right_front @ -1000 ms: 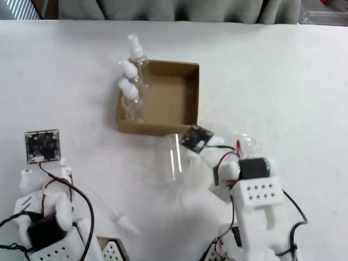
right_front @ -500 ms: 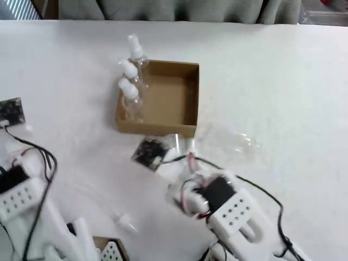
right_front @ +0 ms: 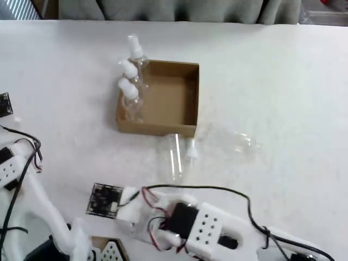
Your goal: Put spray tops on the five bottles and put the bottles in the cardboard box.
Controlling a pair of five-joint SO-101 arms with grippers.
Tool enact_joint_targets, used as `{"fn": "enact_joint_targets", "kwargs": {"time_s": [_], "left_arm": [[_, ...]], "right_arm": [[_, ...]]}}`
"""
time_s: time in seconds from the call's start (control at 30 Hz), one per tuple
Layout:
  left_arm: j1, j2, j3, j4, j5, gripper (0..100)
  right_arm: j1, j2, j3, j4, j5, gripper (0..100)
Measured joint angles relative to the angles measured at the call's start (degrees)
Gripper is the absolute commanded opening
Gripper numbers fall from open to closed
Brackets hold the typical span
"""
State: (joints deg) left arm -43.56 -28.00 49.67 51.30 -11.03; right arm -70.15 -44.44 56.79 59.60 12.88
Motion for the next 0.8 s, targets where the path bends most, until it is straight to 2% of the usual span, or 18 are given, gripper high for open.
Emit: {"fn": "enact_joint_targets", "kwargs": {"time_s": [0.13,0.37,0.6,0.8], "left_arm": [[-2.55,3.78,-4.40,0.00,0.00,4],[-5.63,11.08,-11.16,0.00,0.00,4],[-6.07,12.48,-12.92,0.00,0.00,4],[-7.47,12.66,-14.24,0.00,2.81,4]], "right_arm": [[-3.25,5.80,0.00,-3.25,-6.77,19.9],[-8.26,11.08,0.00,-5.63,-8.26,20.0],[-9.05,13.63,2.11,-13.19,-8.53,20.1],[-8.00,19.69,2.11,-17.58,-12.66,20.1]]}}
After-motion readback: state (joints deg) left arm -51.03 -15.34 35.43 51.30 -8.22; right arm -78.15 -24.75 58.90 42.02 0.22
